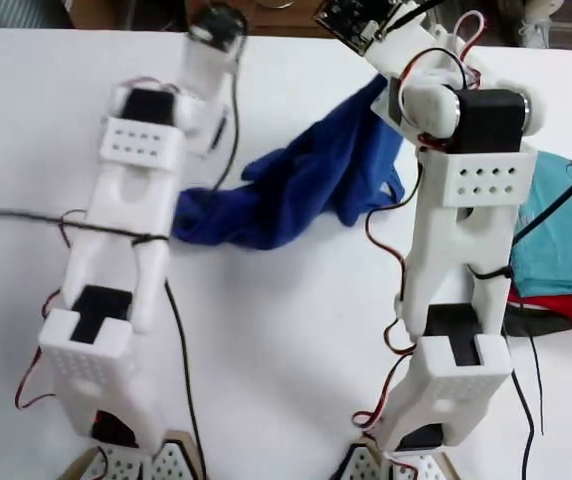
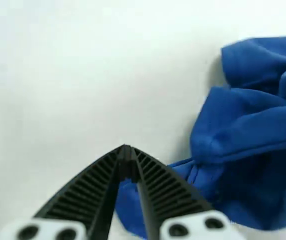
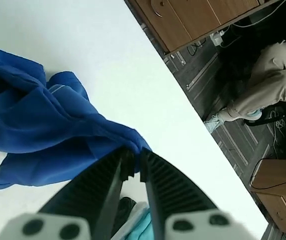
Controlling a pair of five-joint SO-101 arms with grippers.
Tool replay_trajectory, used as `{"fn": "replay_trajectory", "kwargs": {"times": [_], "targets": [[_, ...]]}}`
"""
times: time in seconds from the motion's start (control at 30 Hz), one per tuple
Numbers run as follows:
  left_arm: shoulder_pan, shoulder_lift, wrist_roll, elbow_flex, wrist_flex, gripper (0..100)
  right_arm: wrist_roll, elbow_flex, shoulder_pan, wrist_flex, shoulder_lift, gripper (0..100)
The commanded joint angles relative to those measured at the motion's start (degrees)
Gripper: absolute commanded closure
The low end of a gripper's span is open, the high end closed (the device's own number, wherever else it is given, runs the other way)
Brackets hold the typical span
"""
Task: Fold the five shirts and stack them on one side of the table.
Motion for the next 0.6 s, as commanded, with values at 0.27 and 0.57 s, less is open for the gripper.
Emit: {"fn": "replay_trajectory", "kwargs": {"times": [0.27,0.57], "targets": [[2.0,-0.1,-11.6,7.9,1.3,85,-0.1,-1.8,-0.9,0.2,-2.7,97.9],[1.1,-0.1,-21.1,17.2,-11.0,66,-0.1,-1.3,-0.9,0.2,-2.7,97.9]]}}
